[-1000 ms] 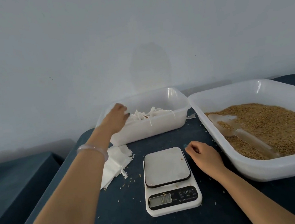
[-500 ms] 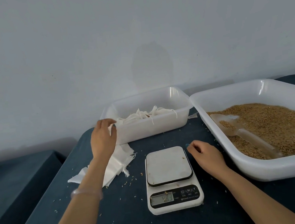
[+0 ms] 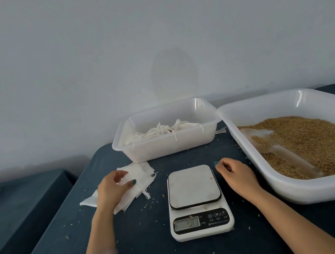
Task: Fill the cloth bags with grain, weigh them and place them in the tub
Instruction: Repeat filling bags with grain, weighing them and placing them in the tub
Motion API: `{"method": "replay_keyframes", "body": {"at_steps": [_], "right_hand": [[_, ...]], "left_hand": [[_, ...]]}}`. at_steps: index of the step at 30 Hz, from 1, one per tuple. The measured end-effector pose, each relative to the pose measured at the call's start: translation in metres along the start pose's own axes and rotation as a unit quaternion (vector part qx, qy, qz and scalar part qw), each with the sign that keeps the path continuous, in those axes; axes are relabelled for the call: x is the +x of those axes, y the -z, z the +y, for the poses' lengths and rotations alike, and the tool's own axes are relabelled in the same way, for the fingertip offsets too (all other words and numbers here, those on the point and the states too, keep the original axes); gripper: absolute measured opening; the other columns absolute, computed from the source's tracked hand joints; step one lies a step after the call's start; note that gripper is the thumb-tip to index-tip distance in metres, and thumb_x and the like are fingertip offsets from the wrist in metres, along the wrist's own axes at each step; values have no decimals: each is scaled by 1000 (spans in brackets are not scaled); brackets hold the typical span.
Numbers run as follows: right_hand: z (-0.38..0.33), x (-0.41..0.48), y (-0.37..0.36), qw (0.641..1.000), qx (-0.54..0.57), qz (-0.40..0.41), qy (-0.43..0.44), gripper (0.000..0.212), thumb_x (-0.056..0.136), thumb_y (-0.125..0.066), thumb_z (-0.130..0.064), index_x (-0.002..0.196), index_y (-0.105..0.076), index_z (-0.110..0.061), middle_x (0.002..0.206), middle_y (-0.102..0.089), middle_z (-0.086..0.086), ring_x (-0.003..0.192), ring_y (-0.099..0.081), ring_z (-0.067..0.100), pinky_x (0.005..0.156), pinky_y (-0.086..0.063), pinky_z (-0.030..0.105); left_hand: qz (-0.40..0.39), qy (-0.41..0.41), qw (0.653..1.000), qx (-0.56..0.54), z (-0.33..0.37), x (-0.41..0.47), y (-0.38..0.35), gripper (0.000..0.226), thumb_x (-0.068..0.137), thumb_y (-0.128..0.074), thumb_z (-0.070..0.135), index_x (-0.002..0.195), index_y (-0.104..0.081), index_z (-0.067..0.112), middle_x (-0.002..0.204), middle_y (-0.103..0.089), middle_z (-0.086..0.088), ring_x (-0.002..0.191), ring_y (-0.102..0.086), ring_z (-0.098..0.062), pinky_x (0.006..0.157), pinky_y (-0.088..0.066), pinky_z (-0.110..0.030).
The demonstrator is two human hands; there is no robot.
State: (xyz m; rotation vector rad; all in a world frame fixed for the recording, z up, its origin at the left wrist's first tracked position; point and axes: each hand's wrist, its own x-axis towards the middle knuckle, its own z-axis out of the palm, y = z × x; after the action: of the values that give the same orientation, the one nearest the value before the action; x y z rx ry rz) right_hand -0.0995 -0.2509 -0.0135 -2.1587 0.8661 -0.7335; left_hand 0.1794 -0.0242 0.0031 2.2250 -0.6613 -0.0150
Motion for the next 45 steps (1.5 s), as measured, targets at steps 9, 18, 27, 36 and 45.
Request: {"method": "replay_keyframes", "body": {"at_steps": [9, 18, 27, 36, 45], "right_hand": [[-1, -1, 1, 1000, 0, -3, 0, 29, 99, -50, -37, 71, -52, -30, 59, -51, -8, 55, -48, 5, 53, -32, 21], [-1, 0, 0, 1000, -2, -3, -5, 29, 99, -50, -38, 72, -53, -29, 60, -52, -8, 56, -49, 5, 54, -32, 21], [-1, -1, 0, 1000, 3, -3, -7, 28, 99, -50, -37, 72, -53, -29, 61, -53, -8, 56, -50, 5, 54, -33, 22], [-6, -2, 2, 991, 131, 0, 16, 25, 95, -55, -42, 78, -62, -25, 66, -62, -6, 62, -59, 4, 61, -42, 20], [-19, -9, 2, 952, 276, -93, 89, 31, 76, -69, -53, 101, -74, -34, 100, -75, -10, 95, -70, 9, 78, -57, 25]], "left_hand": [[71, 2, 997, -37, 5, -6, 3, 7, 85, -77, 21, 82, -71, 24, 78, -66, 14, 80, -59, -1, 66, -36, -10], [125, 39, 986, -103, 5, 0, 5, 5, 94, -66, 28, 97, -68, 24, 91, -64, 7, 91, -56, -14, 73, -40, -24], [182, 76, 943, -268, 13, 5, 6, 14, 100, -57, 30, 107, -59, 17, 95, -63, 1, 83, -54, -18, 71, -42, -30], [-38, -155, 959, -235, 99, -25, -25, 19, 87, -75, 21, 71, -69, 30, 66, -64, 18, 61, -52, 2, 58, -39, -8], [-124, -287, 938, -148, 144, -50, -66, 24, 77, -83, 30, 70, -66, 45, 70, -67, 18, 62, -55, 4, 59, -43, -13]]}}
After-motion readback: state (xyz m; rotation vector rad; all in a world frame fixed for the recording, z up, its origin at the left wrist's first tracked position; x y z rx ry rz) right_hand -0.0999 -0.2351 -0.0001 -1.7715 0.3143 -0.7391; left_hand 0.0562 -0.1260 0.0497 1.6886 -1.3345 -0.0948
